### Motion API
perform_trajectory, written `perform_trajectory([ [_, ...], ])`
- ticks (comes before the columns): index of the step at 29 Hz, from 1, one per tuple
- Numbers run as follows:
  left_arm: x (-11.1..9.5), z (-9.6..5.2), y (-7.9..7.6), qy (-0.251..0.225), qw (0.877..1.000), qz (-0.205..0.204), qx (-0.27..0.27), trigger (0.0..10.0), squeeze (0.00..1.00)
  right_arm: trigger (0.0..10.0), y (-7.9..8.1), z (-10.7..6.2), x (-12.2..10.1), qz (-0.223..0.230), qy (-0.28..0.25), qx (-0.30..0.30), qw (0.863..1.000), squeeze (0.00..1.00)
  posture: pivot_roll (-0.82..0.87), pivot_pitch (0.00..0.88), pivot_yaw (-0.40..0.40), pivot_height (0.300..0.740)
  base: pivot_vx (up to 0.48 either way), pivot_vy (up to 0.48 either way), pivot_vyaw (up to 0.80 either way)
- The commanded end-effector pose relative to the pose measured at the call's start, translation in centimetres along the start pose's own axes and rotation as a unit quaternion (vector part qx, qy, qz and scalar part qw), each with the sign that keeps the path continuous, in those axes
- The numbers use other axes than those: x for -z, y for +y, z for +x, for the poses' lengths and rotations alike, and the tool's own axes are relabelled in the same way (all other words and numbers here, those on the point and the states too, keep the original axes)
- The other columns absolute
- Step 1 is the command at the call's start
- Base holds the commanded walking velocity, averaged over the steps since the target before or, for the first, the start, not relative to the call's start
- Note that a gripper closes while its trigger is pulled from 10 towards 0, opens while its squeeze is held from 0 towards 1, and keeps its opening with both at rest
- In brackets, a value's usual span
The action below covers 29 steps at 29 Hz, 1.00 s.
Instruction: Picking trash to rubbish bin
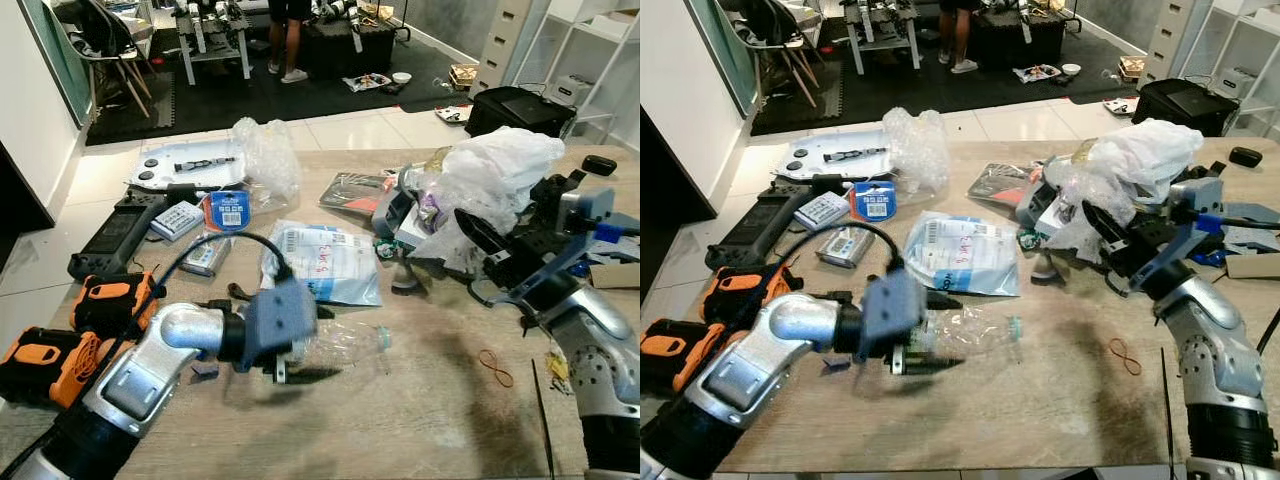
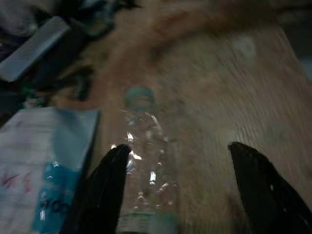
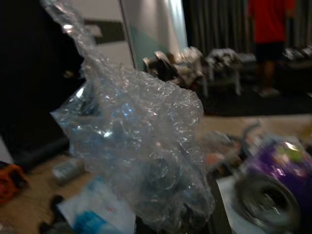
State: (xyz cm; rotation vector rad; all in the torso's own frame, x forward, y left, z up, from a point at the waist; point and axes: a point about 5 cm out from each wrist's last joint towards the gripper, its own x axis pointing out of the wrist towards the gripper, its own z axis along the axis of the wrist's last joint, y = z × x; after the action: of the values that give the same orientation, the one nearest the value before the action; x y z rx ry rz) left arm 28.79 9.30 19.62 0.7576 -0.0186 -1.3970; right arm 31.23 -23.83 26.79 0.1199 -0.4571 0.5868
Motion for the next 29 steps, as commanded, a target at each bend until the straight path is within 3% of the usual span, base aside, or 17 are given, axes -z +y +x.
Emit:
perform_trajectory([
  [1,0.4,0.4,-0.2,0.03,0.999,0.029,0.013,10.0,1.0,0.0,0.2,-0.4,-0.2,0.01,-0.01,-0.007,1.0,0.0,-0.16,0.179,0.071,0.74,0.0,0.0,0.0],
  [6,0.8,1.4,-0.2,0.051,0.997,0.052,0.014,10.0,1.0,0.0,0.4,-0.4,0.0,0.01,-0.008,-0.008,1.0,0.0,-0.17,0.177,0.071,0.74,0.0,0.0,0.0],
  [10,0.7,3.1,0.6,0.06,0.994,0.091,-0.031,10.0,1.0,0.0,0.8,-0.2,0.6,0.018,-0.005,-0.013,1.0,0.0,-0.17,0.173,0.07,0.74,0.0,0.0,0.0],
  [14,0.8,3.7,0.9,0.07,0.991,0.106,-0.044,10.0,1.0,0.0,1.0,0.0,0.6,0.023,-0.005,-0.015,1.0,0.0,-0.17,0.173,0.07,0.74,0.0,0.0,0.0],
  [15,1.2,3.9,1.0,0.087,0.988,0.115,-0.05,10.0,0.07,0.0,0.9,0.0,0.6,0.023,-0.005,-0.014,1.0,0.0,-0.17,0.175,0.071,0.74,0.0,0.0,0.0],
  [16,1.2,3.9,1.0,0.087,0.988,0.115,-0.05,10.0,0.07,0.0,0.9,0.0,0.6,0.023,-0.005,-0.014,1.0,0.0,-0.17,0.175,0.071,0.74,0.0,0.0,0.0],
  [17,1.4,4.2,1.2,0.094,0.987,0.115,-0.062,10.0,0.0,0.0,0.9,0.0,0.6,0.024,-0.005,-0.014,1.0,0.0,-0.17,0.176,0.072,0.74,0.0,0.0,0.0],
  [27,3.6,5.2,-0.2,0.133,0.987,0.087,-0.031,10.0,0.0,0.0,0.8,0.1,0.6,0.022,-0.006,0.001,1.0,0.0,-0.17,0.177,0.073,0.74,0.0,0.0,0.0],
  [28,3.7,5.3,-0.2,0.13,0.987,0.082,-0.035,8.0,0.0,0.0,0.7,0.1,0.5,0.023,-0.007,0.002,1.0,0.0,-0.17,0.177,0.073,0.74,0.0,0.0,0.0],
  [29,3.7,5.4,-0.2,0.127,0.988,0.076,-0.04,0.0,0.0,0.0,0.7,0.2,0.5,0.023,-0.008,0.002,1.0,0.0,-0.17,0.176,0.072,0.74,0.0,0.0,0.0],
])
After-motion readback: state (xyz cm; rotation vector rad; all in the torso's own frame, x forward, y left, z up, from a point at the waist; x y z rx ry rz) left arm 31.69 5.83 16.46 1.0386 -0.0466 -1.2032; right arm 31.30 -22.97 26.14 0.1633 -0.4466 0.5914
